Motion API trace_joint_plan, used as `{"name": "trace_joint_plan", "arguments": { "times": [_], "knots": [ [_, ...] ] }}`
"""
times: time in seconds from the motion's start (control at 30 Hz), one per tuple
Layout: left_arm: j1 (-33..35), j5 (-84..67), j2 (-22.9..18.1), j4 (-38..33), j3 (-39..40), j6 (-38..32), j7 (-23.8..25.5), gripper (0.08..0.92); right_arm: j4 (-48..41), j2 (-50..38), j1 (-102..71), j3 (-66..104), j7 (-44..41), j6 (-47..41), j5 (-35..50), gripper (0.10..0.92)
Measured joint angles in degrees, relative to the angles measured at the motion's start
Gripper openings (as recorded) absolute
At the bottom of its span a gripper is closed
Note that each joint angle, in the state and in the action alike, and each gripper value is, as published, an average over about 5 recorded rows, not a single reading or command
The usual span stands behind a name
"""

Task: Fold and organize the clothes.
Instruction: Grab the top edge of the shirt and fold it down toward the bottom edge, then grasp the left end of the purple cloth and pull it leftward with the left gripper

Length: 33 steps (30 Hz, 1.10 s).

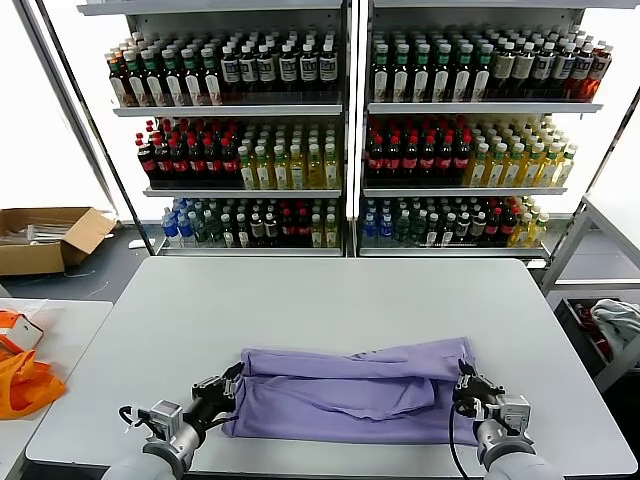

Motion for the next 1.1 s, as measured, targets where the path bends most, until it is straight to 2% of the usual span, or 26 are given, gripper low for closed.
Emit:
{"name": "trace_joint_plan", "arguments": {
  "times": [0.27, 0.4, 0.73, 1.1],
  "knots": [
    [-0.05, 0.57, -0.53, 0.43, 0.17, -0.16, 0.09, 0.084, -0.69, 0.43, -0.79, -0.19, -0.09, 0.88, -2.12, 0.114],
    [-0.06, 0.74, -0.79, 0.1, 0.13, -0.24, -0.19, 0.118, -1.39, 0.56, -1.3, -0.41, -0.49, 1.18, -3.75, 0.191],
    [-0.28, 0.7, -1.38, -1.21, 0.33, -0.26, -1.12, 0.398, -0.83, 0.55, -1.93, -0.01, -1.0, 1.47, -6.56, 0.467],
    [-0.44, -0.15, -3.2, -0.73, 0.55, -0.78, -2.07, 0.719, 5.29, 0.89, -1.7, 3.36, -0.71, 1.97, -5.01, 0.778]
  ]
}}
